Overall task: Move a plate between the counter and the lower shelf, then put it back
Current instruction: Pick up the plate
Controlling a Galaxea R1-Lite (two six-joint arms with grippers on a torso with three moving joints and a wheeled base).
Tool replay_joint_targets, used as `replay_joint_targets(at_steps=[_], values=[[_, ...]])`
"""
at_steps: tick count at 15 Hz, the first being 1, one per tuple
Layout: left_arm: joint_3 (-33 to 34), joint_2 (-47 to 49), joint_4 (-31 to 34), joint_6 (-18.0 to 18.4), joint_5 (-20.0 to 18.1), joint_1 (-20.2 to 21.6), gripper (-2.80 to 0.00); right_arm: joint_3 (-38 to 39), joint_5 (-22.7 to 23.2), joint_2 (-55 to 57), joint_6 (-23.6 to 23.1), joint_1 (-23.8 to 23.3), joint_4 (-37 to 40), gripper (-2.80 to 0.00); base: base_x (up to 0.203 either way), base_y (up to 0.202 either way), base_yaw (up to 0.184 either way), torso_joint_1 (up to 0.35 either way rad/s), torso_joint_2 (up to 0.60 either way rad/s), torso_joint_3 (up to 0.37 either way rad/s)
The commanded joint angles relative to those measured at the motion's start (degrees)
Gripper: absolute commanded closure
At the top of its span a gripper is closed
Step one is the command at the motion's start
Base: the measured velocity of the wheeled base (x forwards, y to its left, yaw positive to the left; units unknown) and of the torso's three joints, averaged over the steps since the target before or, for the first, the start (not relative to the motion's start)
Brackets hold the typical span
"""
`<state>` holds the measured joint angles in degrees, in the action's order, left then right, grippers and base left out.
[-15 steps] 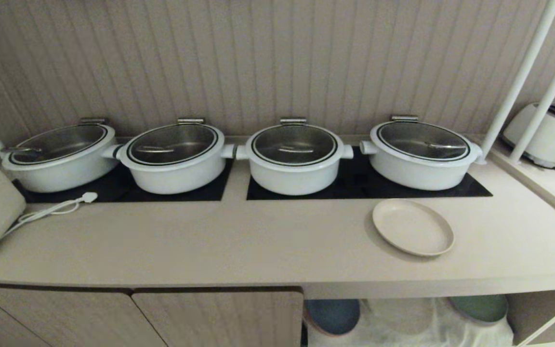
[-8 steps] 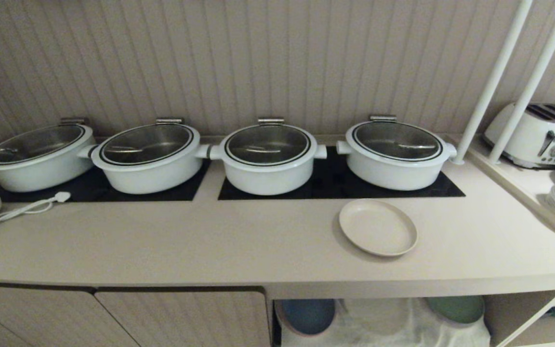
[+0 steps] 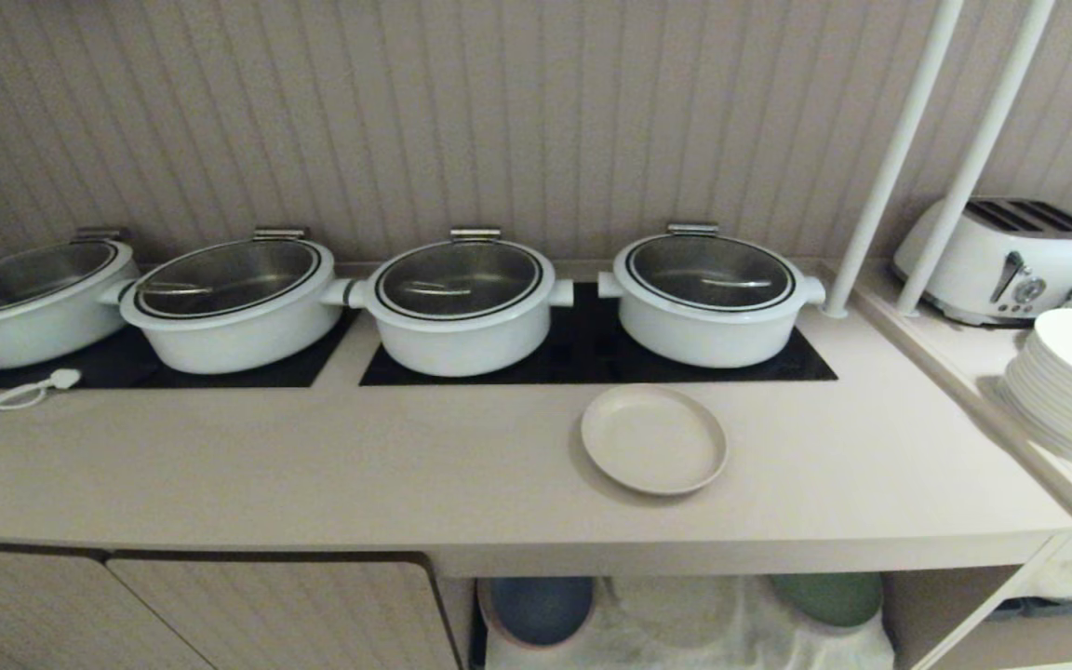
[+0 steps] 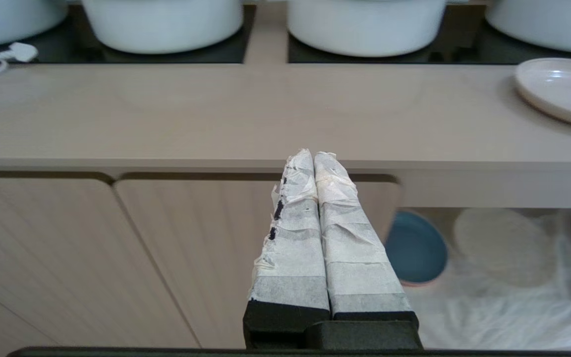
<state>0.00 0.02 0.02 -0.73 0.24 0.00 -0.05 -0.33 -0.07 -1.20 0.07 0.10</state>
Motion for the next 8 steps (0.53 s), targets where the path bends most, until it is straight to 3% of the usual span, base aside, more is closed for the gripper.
replay_joint_targets(at_steps=[1, 4, 8], values=[[0.00, -0.02, -0.02, 0.03, 0.02, 0.00, 0.00, -0.04, -0.02, 0.07, -0.03, 0.01, -0.09, 0.00, 0.000, -0.192, 0.003, -0.002, 0.01, -0.005], [0.00, -0.02, -0.02, -0.06, 0.02, 0.00, 0.00, 0.01, -0.02, 0.07, -0.03, 0.01, -0.06, 0.00, 0.000, -0.167, 0.000, 0.004, 0.00, 0.004], [0.00, -0.02, -0.02, 0.02, -0.07, 0.00, 0.00, -0.04, -0.02, 0.07, -0.03, 0.01, -0.01, 0.00, 0.000, -0.018, 0.001, 0.000, 0.00, 0.001]])
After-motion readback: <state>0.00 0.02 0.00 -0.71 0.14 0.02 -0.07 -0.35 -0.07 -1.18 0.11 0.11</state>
